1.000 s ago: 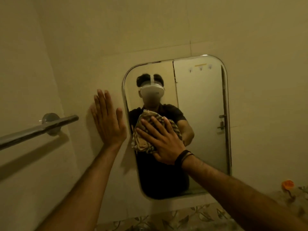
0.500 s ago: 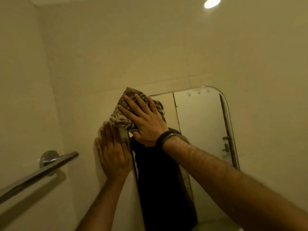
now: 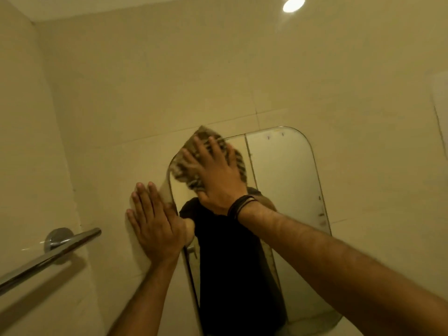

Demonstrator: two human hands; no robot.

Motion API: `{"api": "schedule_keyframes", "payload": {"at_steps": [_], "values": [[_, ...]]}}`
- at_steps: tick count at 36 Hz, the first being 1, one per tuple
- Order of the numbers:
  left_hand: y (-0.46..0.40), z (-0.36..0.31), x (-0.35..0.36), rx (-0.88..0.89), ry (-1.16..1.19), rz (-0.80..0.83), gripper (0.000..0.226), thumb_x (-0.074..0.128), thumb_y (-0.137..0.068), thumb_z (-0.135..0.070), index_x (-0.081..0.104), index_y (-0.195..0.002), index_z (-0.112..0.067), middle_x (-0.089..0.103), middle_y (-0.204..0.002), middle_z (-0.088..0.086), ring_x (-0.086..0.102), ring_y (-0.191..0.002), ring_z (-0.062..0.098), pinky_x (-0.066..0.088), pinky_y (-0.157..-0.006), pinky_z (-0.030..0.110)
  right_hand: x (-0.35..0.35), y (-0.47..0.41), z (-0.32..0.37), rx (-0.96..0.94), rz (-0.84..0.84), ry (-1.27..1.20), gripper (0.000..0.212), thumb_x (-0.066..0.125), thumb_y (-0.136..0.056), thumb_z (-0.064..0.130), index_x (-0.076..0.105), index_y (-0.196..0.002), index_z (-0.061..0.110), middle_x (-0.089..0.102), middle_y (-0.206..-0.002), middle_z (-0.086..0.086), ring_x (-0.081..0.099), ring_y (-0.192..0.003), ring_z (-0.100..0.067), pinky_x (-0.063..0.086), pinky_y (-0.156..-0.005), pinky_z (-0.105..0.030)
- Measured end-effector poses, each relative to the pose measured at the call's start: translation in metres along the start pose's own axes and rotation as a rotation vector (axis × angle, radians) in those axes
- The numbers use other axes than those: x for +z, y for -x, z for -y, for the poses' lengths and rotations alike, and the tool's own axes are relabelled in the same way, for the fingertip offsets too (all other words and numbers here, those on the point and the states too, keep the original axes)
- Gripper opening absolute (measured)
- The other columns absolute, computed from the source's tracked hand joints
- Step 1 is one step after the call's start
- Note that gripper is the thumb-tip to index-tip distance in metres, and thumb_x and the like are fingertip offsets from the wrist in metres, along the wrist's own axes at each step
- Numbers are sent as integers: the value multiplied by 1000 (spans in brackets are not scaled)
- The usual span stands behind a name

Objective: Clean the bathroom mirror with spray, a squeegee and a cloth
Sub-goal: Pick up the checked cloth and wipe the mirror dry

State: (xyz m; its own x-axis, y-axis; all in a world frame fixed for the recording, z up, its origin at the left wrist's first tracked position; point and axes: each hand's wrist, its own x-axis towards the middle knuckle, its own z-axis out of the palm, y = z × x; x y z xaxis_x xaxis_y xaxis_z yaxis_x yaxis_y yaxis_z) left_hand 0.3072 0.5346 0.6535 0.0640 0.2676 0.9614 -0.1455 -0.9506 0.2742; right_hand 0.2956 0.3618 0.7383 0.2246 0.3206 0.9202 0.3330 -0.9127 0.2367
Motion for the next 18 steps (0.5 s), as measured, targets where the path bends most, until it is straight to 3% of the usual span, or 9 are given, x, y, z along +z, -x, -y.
{"api": "schedule_keyframes", "payload": {"at_steps": [5, 10, 13, 18], "values": [[1, 8, 0, 40, 0, 28, 62, 18, -106, -40, 15, -163, -18, 13, -171, 6, 12, -158, 23, 16, -126, 52, -10, 7, -29, -129, 12, 97, 88, 50, -80, 50, 14, -159, 34, 6, -168, -2, 1, -154, -31, -1, -122, -58], [3, 6, 1, 27, 16, 27, 61, 19, -107, -38, 12, -164, -18, 10, -171, 5, 9, -159, 22, 13, -127, 52, -24, 28, -99, 119, -9, 27, 84, 44, -82, 51, 14, -159, 34, 3, -169, -1, -2, -155, -29, -1, -122, -58], [3, 5, -2, 26, 62, 40, 61, 21, -106, -35, 13, -164, -17, 9, -171, 5, 7, -159, 22, 10, -127, 52, -29, 42, -140, 301, -51, -15, 79, 52, -90, 49, 14, -158, 38, 4, -168, 3, 0, -155, -25, 5, -120, -60], [4, 2, -4, 26, 40, 25, 61, 18, -106, -35, 12, -164, -17, 10, -171, 6, 8, -159, 23, 10, -127, 51, -27, 69, -155, 349, -82, -48, 81, 53, -93, 45, 6, -158, 40, 1, -169, 3, -1, -155, -26, 8, -120, -61]]}}
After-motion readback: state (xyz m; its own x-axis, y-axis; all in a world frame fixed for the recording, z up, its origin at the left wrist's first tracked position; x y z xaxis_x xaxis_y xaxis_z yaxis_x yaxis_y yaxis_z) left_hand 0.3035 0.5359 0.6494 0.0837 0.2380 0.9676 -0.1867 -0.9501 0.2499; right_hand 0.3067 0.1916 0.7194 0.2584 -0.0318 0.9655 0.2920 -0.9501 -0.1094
